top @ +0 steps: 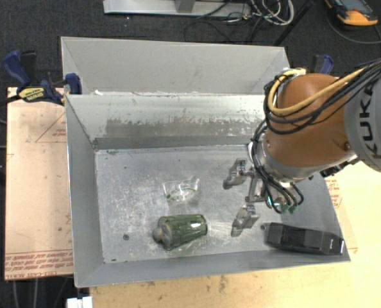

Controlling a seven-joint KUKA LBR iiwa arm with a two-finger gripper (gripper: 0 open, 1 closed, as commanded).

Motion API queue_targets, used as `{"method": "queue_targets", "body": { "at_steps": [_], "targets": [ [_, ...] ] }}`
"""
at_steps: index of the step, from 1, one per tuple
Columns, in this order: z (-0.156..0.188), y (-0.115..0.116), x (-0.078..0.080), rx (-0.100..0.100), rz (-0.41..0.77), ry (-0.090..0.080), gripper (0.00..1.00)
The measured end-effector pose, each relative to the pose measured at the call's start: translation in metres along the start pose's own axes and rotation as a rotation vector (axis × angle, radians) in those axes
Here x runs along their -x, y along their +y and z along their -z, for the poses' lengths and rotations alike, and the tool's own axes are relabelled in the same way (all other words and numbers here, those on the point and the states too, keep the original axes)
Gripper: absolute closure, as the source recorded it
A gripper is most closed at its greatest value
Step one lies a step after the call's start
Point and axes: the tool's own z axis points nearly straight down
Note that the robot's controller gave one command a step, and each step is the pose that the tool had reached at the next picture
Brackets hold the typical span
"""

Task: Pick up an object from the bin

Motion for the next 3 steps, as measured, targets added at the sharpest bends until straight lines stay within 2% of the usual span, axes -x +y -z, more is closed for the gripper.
{"method": "queue_targets", "body": {
  "at_steps": [1, 2, 3],
  "targets": [
    [0.002, 0.000, 0.001, 0.000, -0.001, -0.006, 0.00],
    [-0.077, 0.048, 0.002, 0.001, 0.056, -0.011, 0.00],
    [-0.064, 0.111, 0.018, 0.001, 0.252, -0.009, 0.00]
  ]
}}
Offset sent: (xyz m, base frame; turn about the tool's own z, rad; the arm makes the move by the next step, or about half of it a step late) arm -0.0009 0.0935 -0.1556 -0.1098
